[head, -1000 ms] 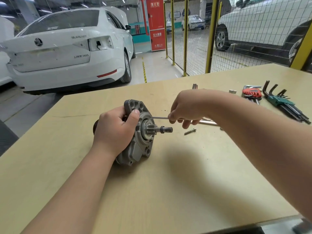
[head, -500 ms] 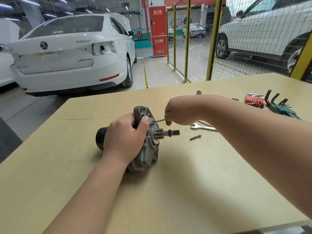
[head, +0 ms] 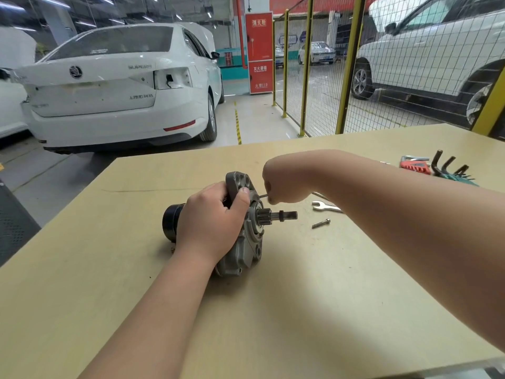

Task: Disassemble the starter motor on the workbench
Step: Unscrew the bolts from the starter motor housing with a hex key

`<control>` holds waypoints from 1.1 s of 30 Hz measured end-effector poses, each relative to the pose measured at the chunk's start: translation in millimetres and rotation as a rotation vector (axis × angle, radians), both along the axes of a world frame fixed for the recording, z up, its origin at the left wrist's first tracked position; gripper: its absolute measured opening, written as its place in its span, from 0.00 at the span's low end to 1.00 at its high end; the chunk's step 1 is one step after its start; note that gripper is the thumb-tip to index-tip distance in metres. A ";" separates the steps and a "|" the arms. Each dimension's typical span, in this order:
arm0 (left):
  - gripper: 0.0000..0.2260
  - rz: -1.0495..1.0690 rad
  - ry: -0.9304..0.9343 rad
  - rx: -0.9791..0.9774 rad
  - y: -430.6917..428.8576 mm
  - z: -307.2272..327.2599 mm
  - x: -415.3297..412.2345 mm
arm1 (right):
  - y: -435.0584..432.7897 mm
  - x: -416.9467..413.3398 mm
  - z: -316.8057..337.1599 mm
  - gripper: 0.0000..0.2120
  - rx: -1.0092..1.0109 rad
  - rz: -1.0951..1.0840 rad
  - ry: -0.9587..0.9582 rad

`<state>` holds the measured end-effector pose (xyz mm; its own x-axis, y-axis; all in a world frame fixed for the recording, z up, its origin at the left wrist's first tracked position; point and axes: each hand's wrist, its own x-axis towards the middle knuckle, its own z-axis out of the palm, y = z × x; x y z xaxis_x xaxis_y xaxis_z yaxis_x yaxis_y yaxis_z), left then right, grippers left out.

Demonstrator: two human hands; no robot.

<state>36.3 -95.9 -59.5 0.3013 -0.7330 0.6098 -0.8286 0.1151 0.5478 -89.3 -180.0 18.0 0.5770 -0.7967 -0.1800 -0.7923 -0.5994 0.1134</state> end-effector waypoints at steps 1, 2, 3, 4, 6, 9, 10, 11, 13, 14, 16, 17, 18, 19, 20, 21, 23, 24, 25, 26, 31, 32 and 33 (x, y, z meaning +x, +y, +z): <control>0.15 -0.003 0.000 0.002 0.1 0.0 -0.1 | -1.4 0.8 1.0 0.10 0.020 0.008 -0.002; 0.15 -0.009 0.002 0.003 0.3 0.2 -0.5 | -0.7 1.7 2.5 0.11 0.042 0.011 0.004; 0.15 -0.012 0.008 0.004 0.4 0.6 -0.8 | -0.5 3.0 3.7 0.12 0.071 0.009 0.014; 0.16 -0.010 0.016 0.008 0.5 1.2 -1.2 | 0.5 4.5 4.3 0.14 0.088 0.005 0.027; 0.16 -0.006 0.027 0.018 0.6 1.6 -1.5 | 0.1 6.1 4.0 0.12 0.041 0.030 0.073; 0.15 -0.009 0.028 0.023 0.6 0.7 -0.9 | -3.4 7.9 7.0 0.11 -0.025 0.044 0.077; 0.15 -0.009 0.027 0.024 0.5 0.4 -0.8 | -4.6 9.7 7.5 0.12 -0.025 0.042 0.079; 0.15 -0.007 0.027 0.025 0.6 0.2 -0.6 | -5.2 12.2 8.3 0.12 -0.013 0.033 0.082; 0.15 -0.006 0.026 0.026 0.4 0.2 -0.5 | -5.3 16.9 8.5 0.13 0.017 0.003 0.103; 0.15 -0.008 0.026 0.026 0.3 0.4 -0.5 | -6.1 18.3 7.7 0.13 0.034 -0.014 0.110; 0.15 -0.004 0.024 0.029 0.4 0.6 -0.4 | -10.1 17.5 6.6 0.12 0.077 -0.041 0.103; 0.15 -0.001 0.021 0.029 0.4 0.7 -0.4 | -11.0 16.1 6.7 0.10 0.096 -0.045 0.082; 0.15 0.002 0.018 0.029 0.4 0.9 -0.5 | -11.2 14.7 6.3 0.10 0.116 -0.053 0.056; 0.15 0.002 0.015 0.030 0.3 1.0 -0.6 | -11.4 13.4 5.7 0.10 0.138 -0.064 0.034; 0.15 0.003 0.014 0.031 0.2 1.0 -0.7 | -11.3 12.9 5.7 0.11 0.161 -0.075 0.012; 0.15 0.005 0.015 0.032 0.0 0.9 -0.5 | -10.8 13.3 6.2 0.11 0.179 -0.083 -0.001; 0.15 0.011 0.020 0.034 0.0 0.5 -0.3 | -9.5 15.5 9.0 0.12 0.178 -0.070 0.016; 0.15 0.015 0.020 0.036 0.2 0.3 -0.4 | -8.8 17.5 11.3 0.13 0.157 -0.050 0.056; 0.15 0.019 0.017 0.037 0.4 0.2 -0.6 | -8.1 19.8 13.2 0.12 0.124 -0.025 0.103; 0.15 0.023 0.015 0.038 0.7 0.3 -0.7 | -7.2 22.5 14.4 0.12 0.088 0.003 0.139; 0.15 0.024 0.013 0.024 0.7 0.6 -0.5 | -9.1 27.1 8.5 0.13 0.066 0.007 0.137; 0.15 0.023 0.011 0.022 0.9 0.6 -0.5 | -10.5 25.7 6.7 0.12 0.091 -0.016 0.132; 0.15 0.022 0.011 0.020 1.1 0.6 -0.4 | -11.4 24.7 5.1 0.11 0.108 -0.029 0.128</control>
<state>35.9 -94.8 -58.9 0.3237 -0.7383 0.5917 -0.8249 0.0860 0.5586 -64.5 -191.5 23.1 0.5206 -0.7847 -0.3364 -0.7928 -0.5906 0.1507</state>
